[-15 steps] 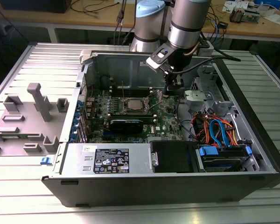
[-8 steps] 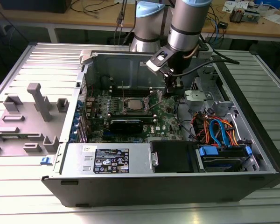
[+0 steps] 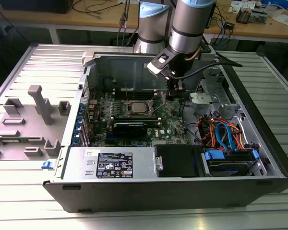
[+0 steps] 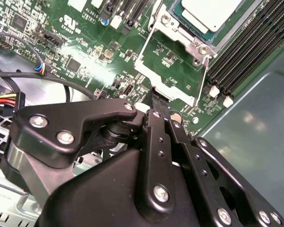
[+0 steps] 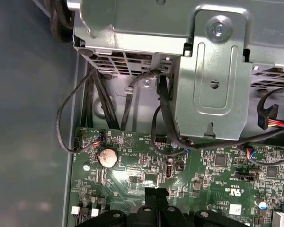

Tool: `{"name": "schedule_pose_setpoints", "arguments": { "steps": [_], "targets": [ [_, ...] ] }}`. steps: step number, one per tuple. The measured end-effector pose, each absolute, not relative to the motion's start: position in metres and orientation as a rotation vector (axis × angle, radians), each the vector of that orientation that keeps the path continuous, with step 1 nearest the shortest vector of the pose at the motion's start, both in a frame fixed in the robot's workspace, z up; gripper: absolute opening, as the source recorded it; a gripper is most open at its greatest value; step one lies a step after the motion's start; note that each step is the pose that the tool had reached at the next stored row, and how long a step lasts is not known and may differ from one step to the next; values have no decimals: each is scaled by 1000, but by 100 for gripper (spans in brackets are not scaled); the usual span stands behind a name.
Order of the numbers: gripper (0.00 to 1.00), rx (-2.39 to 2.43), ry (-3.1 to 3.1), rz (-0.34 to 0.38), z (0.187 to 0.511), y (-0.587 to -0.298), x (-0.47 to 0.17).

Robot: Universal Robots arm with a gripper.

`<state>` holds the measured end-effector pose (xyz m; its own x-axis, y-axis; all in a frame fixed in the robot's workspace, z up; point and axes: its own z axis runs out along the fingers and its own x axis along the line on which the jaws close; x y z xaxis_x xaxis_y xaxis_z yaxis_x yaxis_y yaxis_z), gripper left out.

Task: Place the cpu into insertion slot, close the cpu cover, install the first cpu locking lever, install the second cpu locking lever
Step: 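Close the cpu cover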

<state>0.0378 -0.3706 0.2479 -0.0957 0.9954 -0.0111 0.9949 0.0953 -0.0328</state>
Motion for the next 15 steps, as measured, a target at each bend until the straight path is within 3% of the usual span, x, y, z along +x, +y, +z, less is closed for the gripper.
{"name": "schedule_pose_setpoints", "arguments": {
  "steps": [15],
  "targets": [
    [11,-2103,-2315,50,248,-371,17]
  ]
}}
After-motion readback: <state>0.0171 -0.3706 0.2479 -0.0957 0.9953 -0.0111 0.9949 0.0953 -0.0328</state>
